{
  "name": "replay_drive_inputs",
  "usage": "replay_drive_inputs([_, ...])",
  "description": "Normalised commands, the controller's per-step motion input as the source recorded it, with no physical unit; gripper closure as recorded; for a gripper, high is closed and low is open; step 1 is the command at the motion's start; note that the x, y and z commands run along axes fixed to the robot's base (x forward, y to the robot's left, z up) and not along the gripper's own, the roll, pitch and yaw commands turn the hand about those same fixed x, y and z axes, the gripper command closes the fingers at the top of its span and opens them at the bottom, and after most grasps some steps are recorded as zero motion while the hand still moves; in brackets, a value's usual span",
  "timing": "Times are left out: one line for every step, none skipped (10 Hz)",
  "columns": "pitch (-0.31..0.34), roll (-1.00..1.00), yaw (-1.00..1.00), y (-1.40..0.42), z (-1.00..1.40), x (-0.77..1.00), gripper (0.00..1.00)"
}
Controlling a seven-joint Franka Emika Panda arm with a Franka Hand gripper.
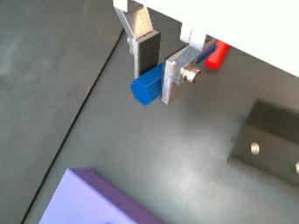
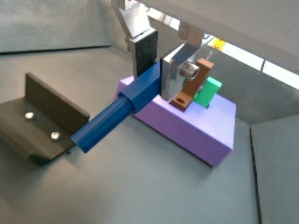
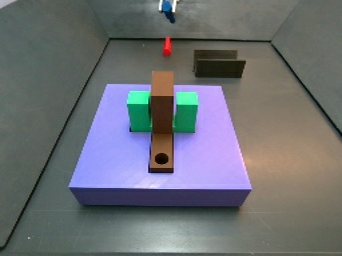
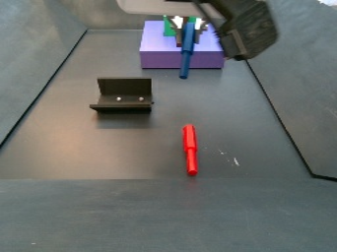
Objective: Pick up the blue object. Move up. Place the blue object on the fixture. Regrasp the blue object. Move to above the board. Insert the blue object.
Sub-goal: Place the blue object on the fixture.
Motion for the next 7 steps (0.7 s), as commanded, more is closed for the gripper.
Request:
replay_drive_inputs([0.0, 0.0, 0.0, 0.0, -0.04, 0.0, 1.0])
replay_drive_inputs([-0.157, -0.35, -0.03, 0.26, 0.03, -0.07, 1.0])
replay_drive_inputs([0.0, -0.01, 0.0, 0.0, 0.0, 0.0, 1.0])
replay_drive_inputs([-0.046, -0.18, 0.0, -0.06, -0.13, 0.0, 1.0])
replay_drive_inputs([-0.011, -0.46, 0.0, -0.02, -0.09, 0.35, 1.0])
replay_drive_inputs([0.0, -0.65, 0.0, -0.05, 0.0, 0.75, 1.0])
replay_drive_inputs([0.0, -0.58, 0.03, -0.11, 0.0, 0.83, 1.0])
